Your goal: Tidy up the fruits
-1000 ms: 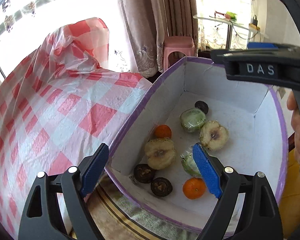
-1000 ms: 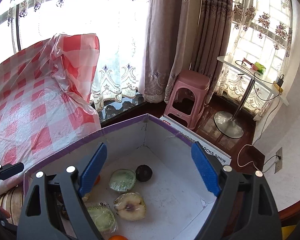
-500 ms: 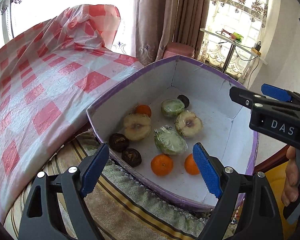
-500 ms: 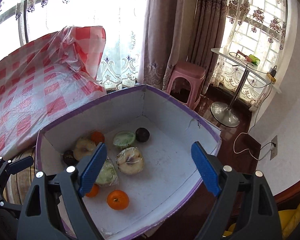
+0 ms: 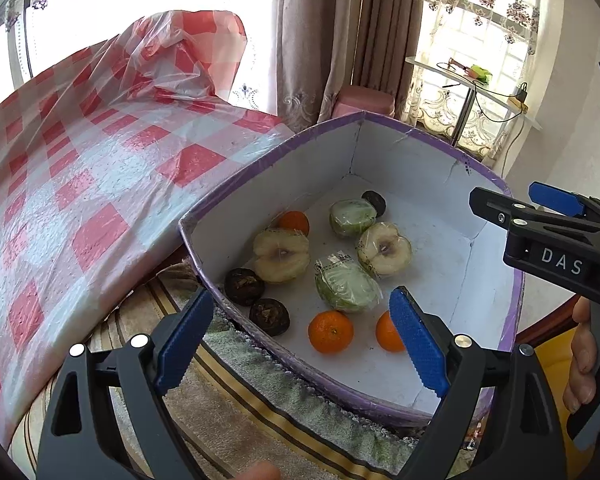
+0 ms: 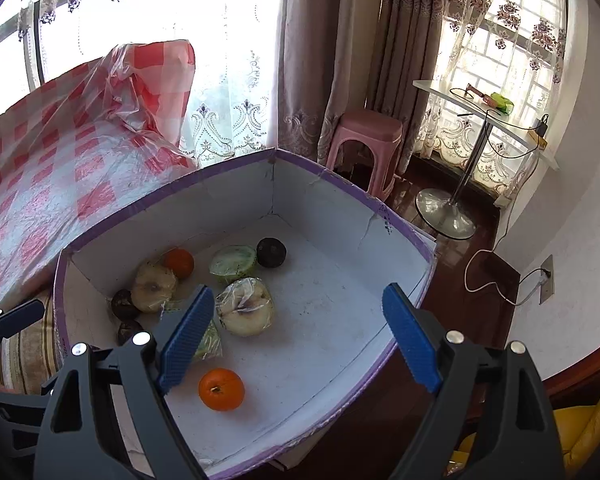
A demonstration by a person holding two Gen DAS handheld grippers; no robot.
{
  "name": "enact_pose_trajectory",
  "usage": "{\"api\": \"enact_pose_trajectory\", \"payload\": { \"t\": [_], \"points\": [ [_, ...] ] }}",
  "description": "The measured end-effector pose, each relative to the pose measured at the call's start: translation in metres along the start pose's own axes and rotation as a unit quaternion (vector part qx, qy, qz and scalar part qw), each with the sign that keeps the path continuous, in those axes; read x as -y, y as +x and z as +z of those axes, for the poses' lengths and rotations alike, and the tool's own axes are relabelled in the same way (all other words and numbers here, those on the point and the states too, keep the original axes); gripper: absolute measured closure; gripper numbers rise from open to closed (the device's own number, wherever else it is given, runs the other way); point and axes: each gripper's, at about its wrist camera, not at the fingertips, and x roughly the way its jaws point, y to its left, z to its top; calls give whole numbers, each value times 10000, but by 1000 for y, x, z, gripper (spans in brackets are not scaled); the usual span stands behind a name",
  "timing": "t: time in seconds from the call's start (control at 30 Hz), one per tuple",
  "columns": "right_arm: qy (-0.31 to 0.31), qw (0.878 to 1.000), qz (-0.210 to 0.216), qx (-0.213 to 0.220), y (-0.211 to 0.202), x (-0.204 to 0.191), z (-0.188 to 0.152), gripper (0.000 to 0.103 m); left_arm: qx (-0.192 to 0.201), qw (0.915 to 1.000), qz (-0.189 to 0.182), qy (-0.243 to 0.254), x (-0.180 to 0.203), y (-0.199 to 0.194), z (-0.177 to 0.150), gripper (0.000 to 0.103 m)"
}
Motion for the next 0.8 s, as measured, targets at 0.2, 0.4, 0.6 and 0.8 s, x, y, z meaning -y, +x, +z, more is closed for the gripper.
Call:
{"api": "enact_pose_trajectory", "payload": {
  "t": [0.2, 0.4, 0.6, 0.8],
  "points": [
    [-1, 10000, 5, 3, 1, 0, -1, 17, 17, 10000, -5, 53, 2, -1, 1, 15],
    [-37, 10000, 36, -31, 3, -2, -4, 17, 81, 9999, 41, 123, 6, -4, 3, 15],
    [-40, 10000, 58, -45, 4, -3, -4, 17, 100, 9999, -42, 16, 3, -6, 5, 15],
    [-73, 9999, 73, -78, 6, -4, -5, 17, 102, 9999, 32, -8, 2, -5, 6, 14]
  ]
}}
